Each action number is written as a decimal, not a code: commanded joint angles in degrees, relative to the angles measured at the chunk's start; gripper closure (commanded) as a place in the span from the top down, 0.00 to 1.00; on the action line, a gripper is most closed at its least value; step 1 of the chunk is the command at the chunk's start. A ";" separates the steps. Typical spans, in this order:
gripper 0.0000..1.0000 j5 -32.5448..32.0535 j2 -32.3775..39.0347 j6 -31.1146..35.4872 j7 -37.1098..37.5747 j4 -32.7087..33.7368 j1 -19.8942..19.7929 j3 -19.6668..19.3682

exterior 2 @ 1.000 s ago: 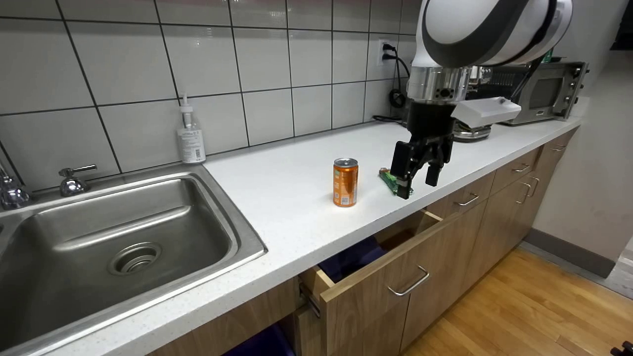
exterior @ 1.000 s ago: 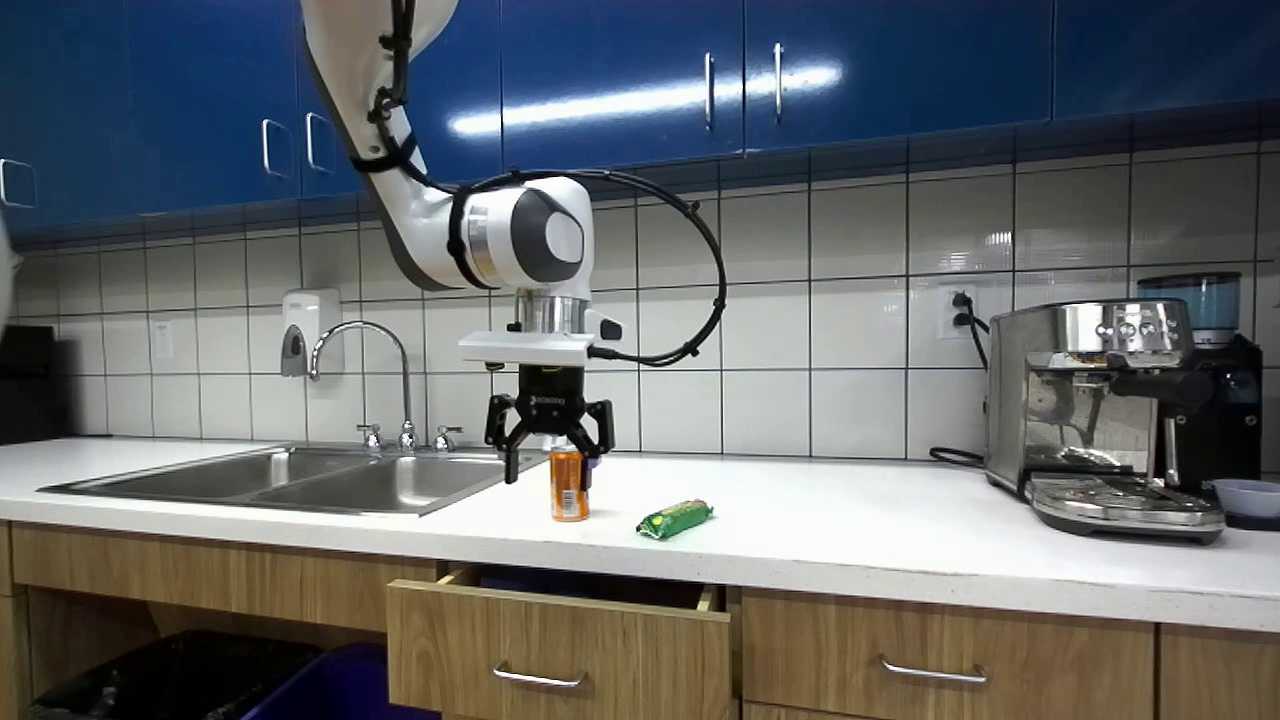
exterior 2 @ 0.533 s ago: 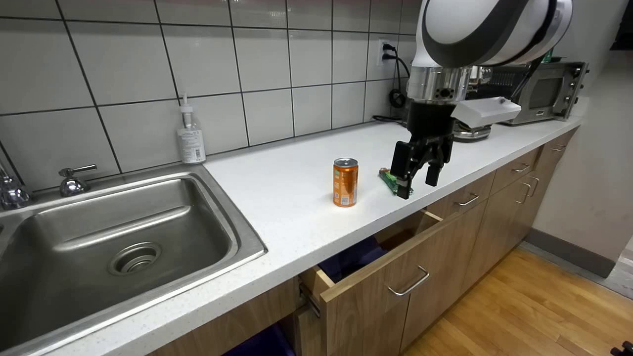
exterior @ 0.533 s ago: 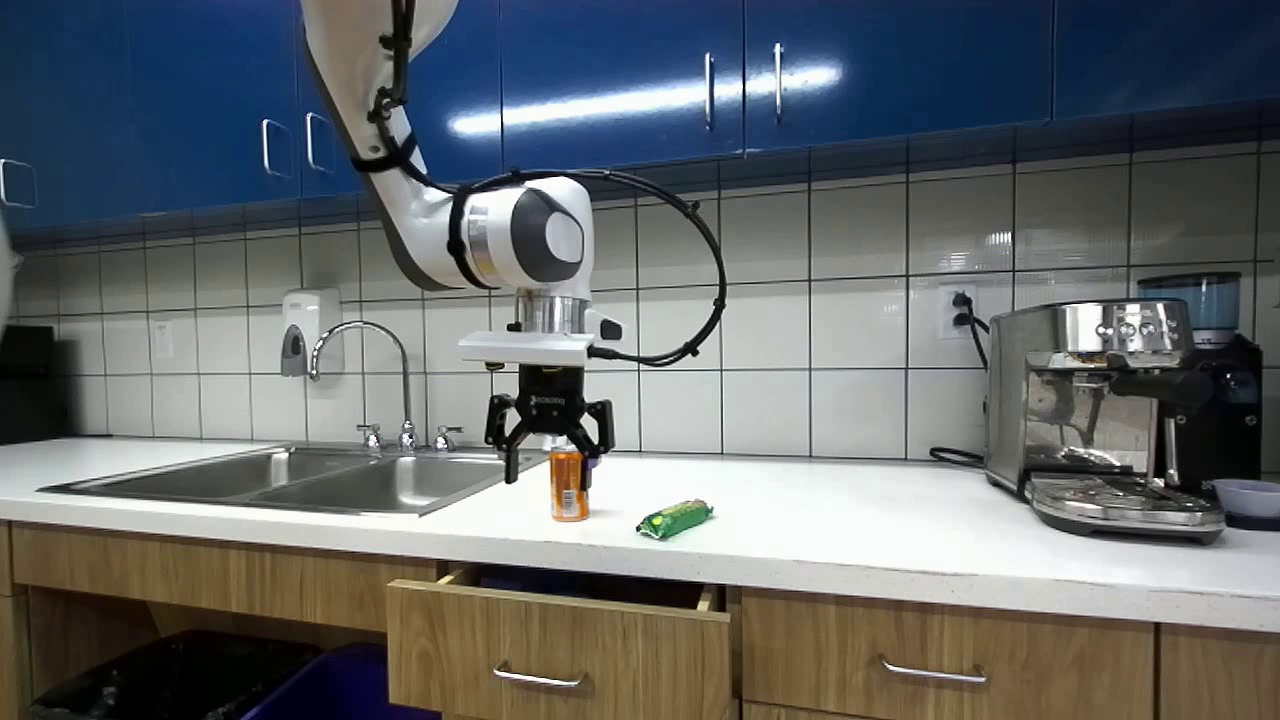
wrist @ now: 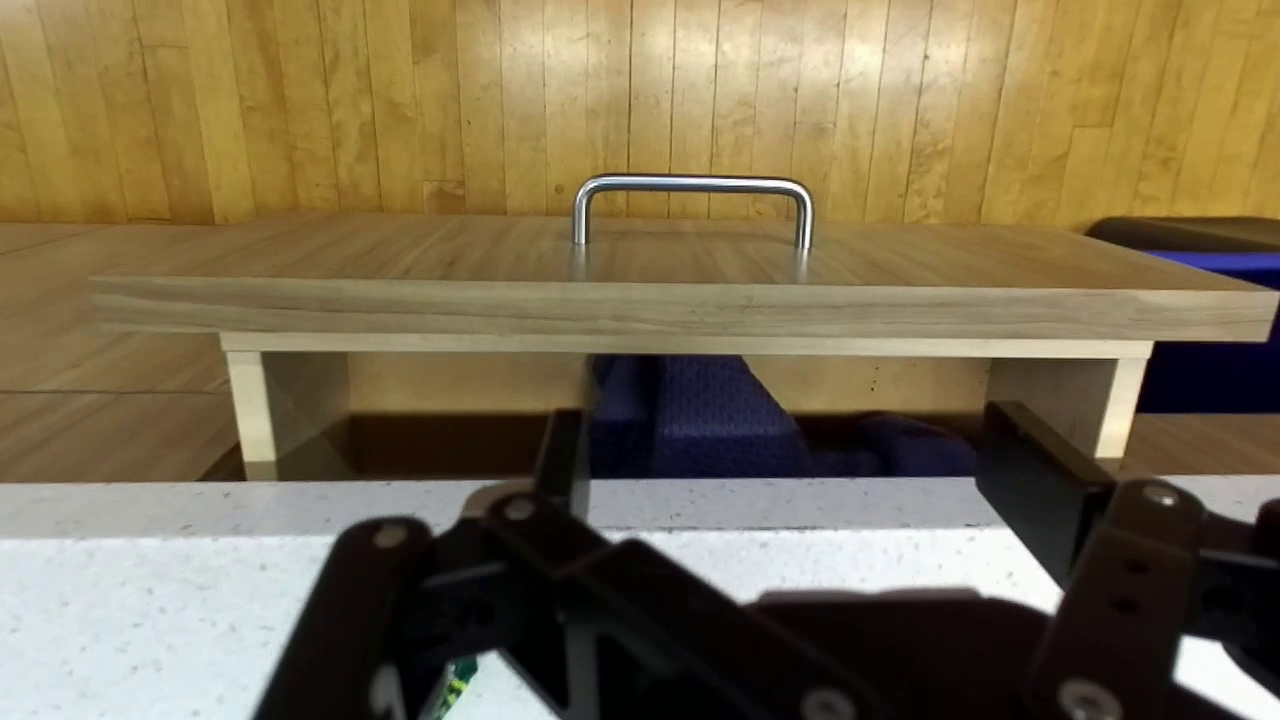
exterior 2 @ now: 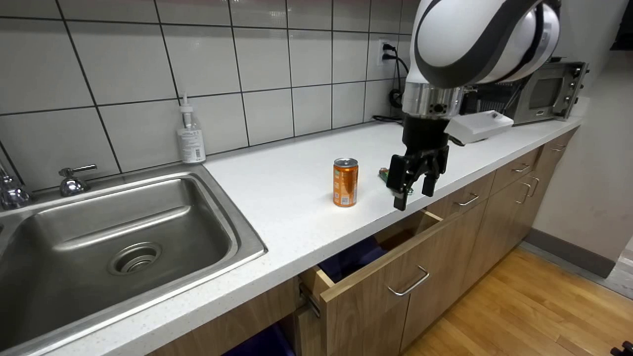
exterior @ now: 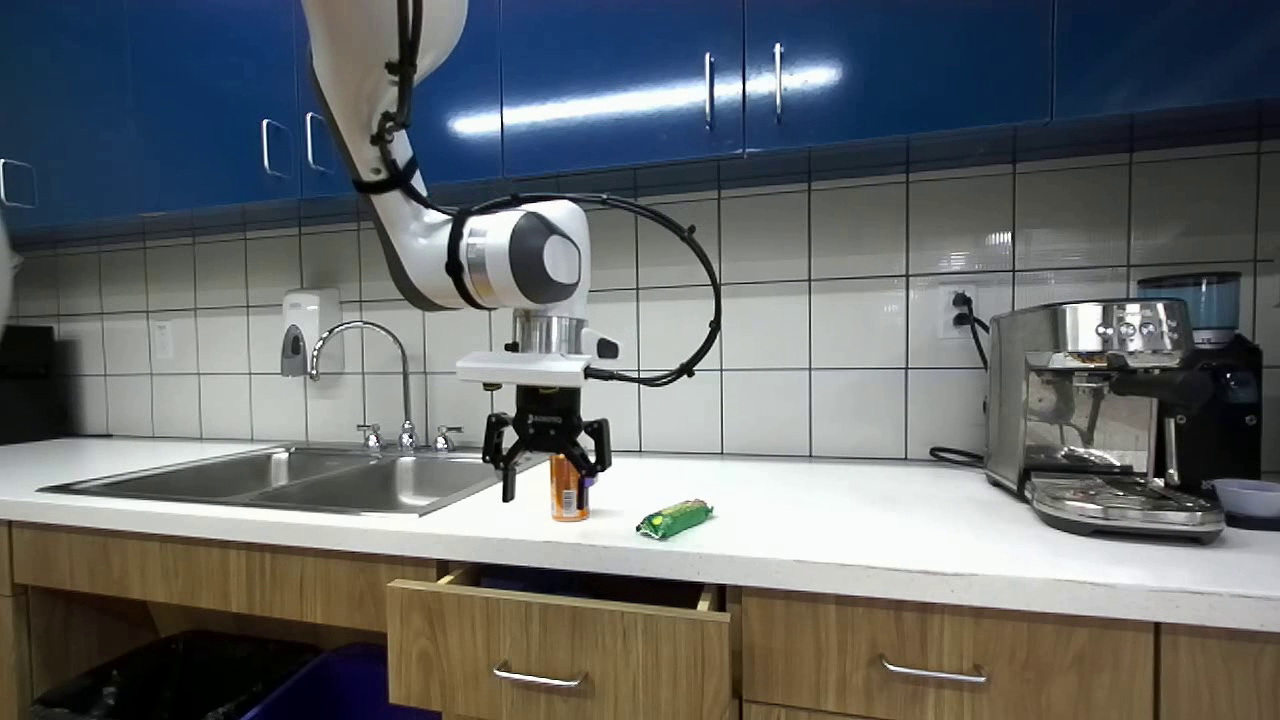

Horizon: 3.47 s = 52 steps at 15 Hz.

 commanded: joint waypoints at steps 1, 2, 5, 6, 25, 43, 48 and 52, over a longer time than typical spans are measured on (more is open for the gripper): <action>1.00 -1.09 4.22 4.01 2.70 1.02 -0.79 1.63; 1.00 -0.93 5.19 5.10 3.09 1.05 -0.77 1.82; 1.00 -0.79 7.81 8.21 4.55 1.43 -0.76 2.18; 1.00 -0.65 8.46 8.93 4.99 1.64 -0.81 2.25; 1.00 -1.30 12.77 13.52 6.92 2.29 -0.70 2.11; 1.00 -3.84 18.00 14.69 10.39 4.77 0.17 1.22; 1.00 -3.19 17.41 13.14 9.38 4.54 -0.41 1.88; 1.00 -3.07 16.66 11.07 9.08 4.18 -0.57 2.01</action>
